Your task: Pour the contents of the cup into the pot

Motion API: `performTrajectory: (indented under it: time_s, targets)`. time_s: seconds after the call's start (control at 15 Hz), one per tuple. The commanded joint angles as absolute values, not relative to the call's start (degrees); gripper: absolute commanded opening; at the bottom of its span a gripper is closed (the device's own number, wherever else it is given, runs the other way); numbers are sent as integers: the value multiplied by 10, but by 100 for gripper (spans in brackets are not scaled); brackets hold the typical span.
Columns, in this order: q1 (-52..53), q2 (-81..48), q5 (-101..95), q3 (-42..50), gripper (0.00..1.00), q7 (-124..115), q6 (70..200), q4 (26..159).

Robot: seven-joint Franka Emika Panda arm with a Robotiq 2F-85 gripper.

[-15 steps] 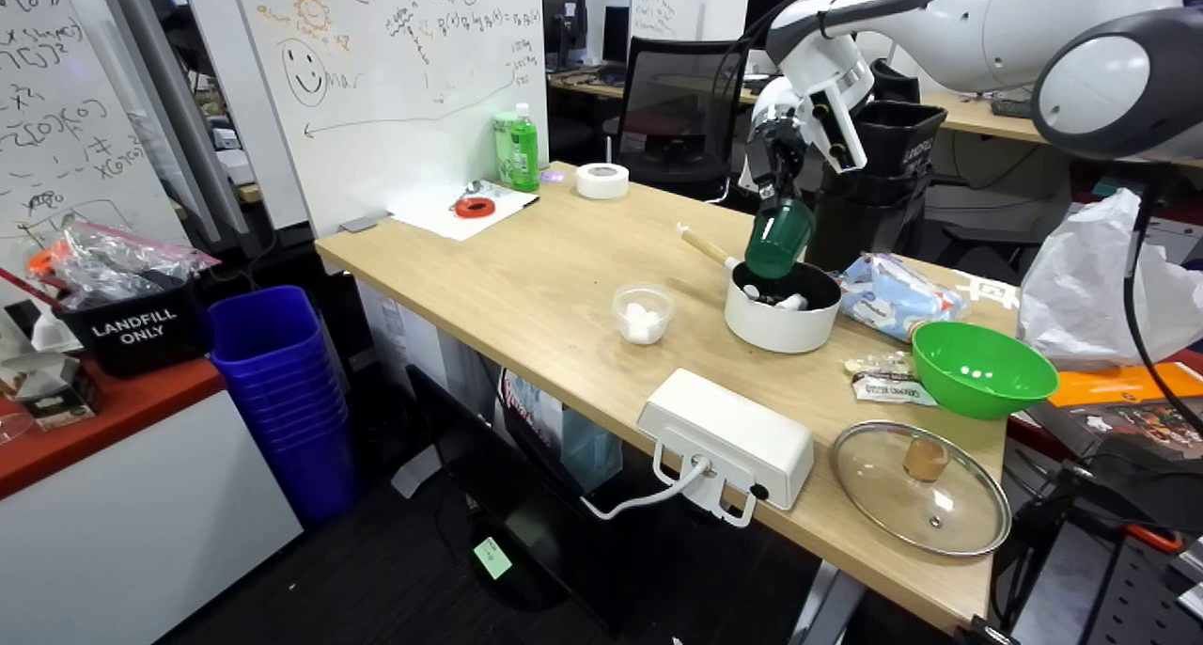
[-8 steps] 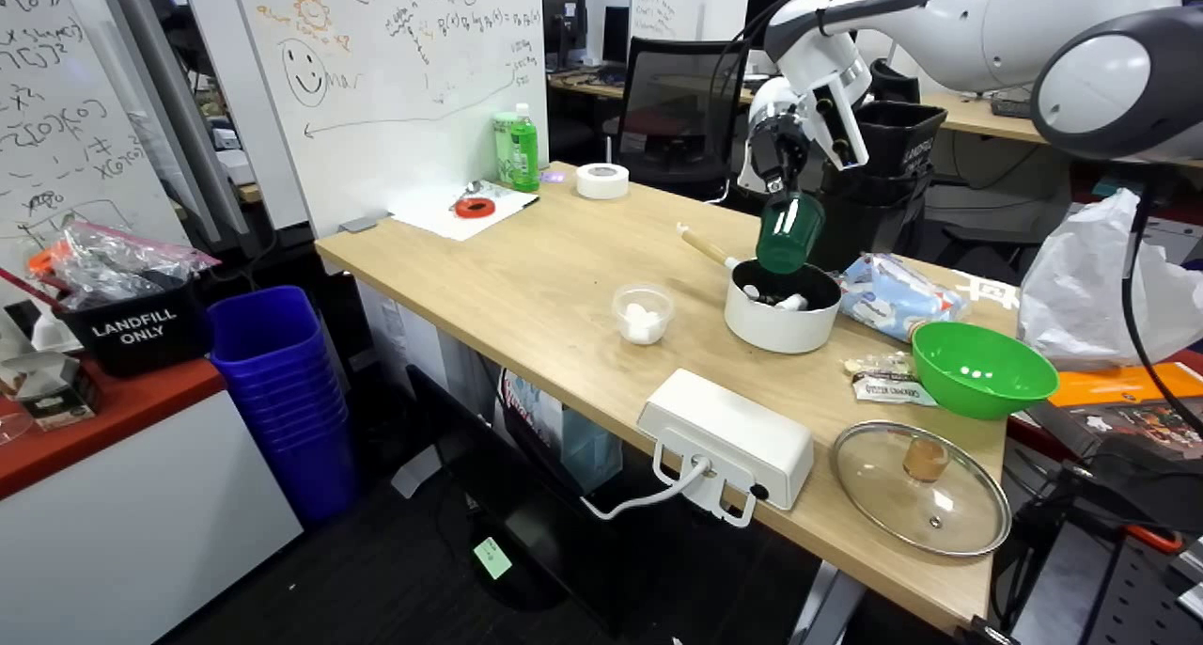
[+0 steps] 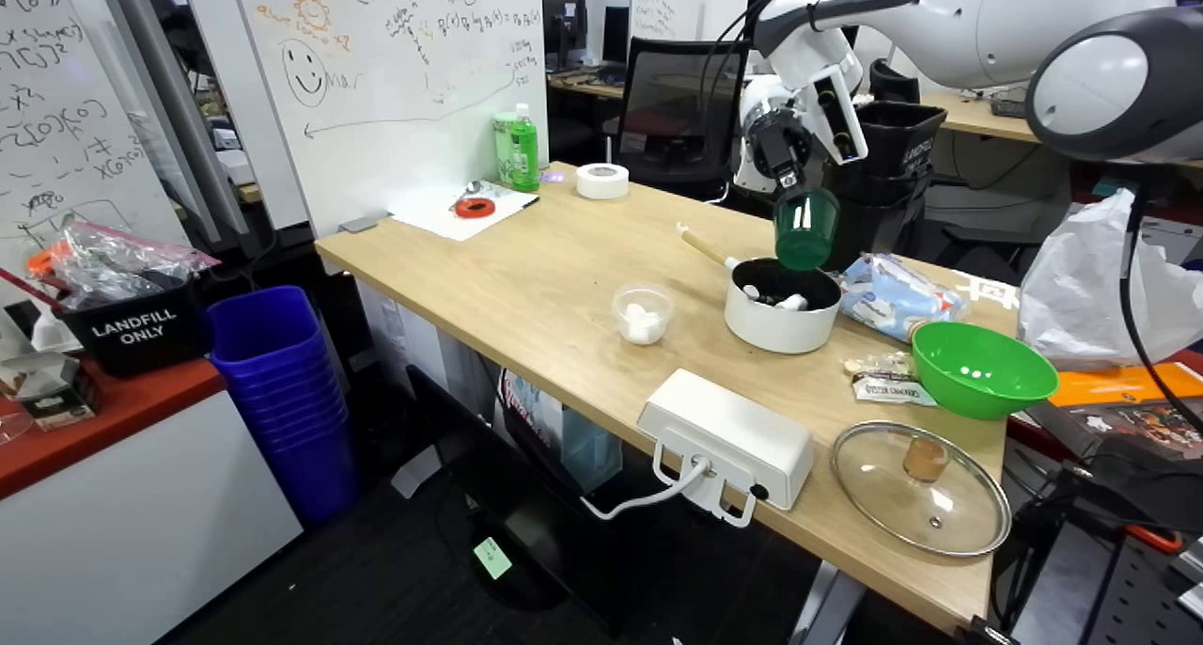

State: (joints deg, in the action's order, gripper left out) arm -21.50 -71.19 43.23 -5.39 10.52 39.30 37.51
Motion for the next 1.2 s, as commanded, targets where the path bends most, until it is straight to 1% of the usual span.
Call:
performTrajectory:
  time_s: [0.0, 0.47, 0.53, 1.0, 1.07, 1.13]
  targets:
    - [-194, -730, 388, -46, 1, 110, 368, 329]
    - [-178, -735, 332, -52, 1, 106, 347, 324]
    - [-179, -717, 342, -53, 6, 105, 367, 354]
    - [-179, -726, 341, -53, 6, 105, 359, 345]
    - [-179, -726, 341, -53, 1, 105, 359, 345]
    - [-182, -729, 349, -58, 1, 97, 349, 346]
